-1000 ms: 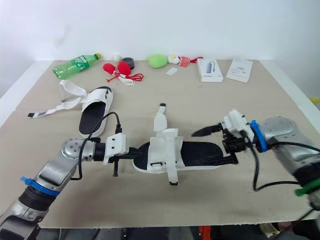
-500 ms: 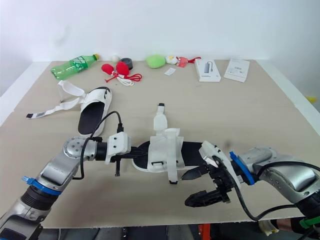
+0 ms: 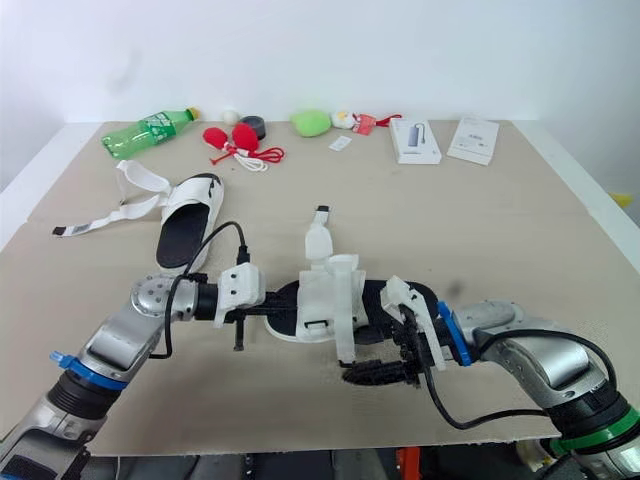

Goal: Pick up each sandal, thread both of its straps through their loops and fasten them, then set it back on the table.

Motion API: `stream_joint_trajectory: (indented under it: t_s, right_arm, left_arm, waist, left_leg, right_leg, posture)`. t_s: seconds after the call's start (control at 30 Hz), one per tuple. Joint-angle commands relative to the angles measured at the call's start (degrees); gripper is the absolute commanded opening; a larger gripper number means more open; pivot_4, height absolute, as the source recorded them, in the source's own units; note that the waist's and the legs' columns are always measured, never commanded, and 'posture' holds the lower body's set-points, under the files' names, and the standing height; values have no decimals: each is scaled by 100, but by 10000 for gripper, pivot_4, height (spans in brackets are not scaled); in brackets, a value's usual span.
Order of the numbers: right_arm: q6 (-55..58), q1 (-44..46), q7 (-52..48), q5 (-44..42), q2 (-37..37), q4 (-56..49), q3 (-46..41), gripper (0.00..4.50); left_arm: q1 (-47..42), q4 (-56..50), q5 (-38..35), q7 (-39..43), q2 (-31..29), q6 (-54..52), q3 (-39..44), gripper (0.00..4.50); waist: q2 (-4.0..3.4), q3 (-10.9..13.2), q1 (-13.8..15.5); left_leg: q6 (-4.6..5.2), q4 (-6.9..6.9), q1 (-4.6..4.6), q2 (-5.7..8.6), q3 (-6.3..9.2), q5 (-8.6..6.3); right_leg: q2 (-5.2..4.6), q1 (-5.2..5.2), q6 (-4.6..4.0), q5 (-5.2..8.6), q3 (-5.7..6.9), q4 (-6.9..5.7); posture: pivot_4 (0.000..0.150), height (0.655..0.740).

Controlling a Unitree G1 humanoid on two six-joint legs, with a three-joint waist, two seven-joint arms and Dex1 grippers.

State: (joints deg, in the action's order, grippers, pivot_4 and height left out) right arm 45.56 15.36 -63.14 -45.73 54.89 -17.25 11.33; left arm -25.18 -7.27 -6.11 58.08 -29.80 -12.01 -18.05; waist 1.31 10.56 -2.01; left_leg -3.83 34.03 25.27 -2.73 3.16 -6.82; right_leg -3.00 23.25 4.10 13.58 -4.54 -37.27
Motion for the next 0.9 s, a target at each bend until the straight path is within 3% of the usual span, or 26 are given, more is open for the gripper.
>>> stream_joint_trajectory:
  t_s: [0.03,0.07,0.1,0.27,0.43,0.5,0.73,0.9]
  right_arm:
    - [298,-7,121,-176,-76,-54,-269,24487]
    - [351,-6,131,-159,-108,-61,-284,20314]
    - [389,1,151,-91,-131,-64,-252,19319]
    - [540,-28,223,95,-323,-14,-119,464]
    - [651,-26,142,136,-450,57,-124,464]
    - [1038,174,81,-255,-488,94,-337,464]
    - [3012,2124,237,-1784,-680,898,-1073,464]
    - [3287,2919,440,-1387,-902,1638,-898,464]
  left_arm:
    - [-93,-2,71,-61,19,148,35,0]
    - [-95,6,73,-67,20,155,33,0]
    - [-95,7,74,-74,24,157,32,0]
    - [-90,18,80,-85,41,160,38,0]
    - [-62,-6,81,-108,34,142,50,0]
    - [-63,6,81,-115,30,145,57,0]
    - [-74,79,119,-115,28,212,4,0]
    - [-105,138,151,-132,99,252,-46,0]
  waist:
    - [0,0,-1]
    - [0,0,-1]
    - [0,0,-1]
    - [0,0,-1]
    - [4,-3,-3]
    - [4,-3,-4]
    - [5,-1,-34]
    - [12,-4,-31]
  left_leg:
    - [0,0,1,0,0,0]
    - [0,0,1,0,0,0]
    - [0,-1,0,0,1,0]
    - [1,-1,1,0,1,-1]
    - [1,0,0,0,1,-1]
    - [1,0,0,0,1,-1]
    - [2,6,1,0,1,0]
    - [6,4,7,-1,5,-3]
  right_leg:
    - [0,0,0,0,0,0]
    - [0,0,0,0,0,0]
    - [0,0,0,0,0,0]
    - [0,1,0,0,0,0]
    - [1,0,1,0,0,0]
    - [1,-1,1,0,0,0]
    - [1,0,2,-9,-1,0]
    - [3,0,3,-9,1,4]
  posture:
    - [1500,7400]
    - [1500,7400]
    - [1500,7400]
    - [1500,7400]
    - [1500,7400]
    - [1500,7400]
    - [1500,7400]
    - [1500,7400]
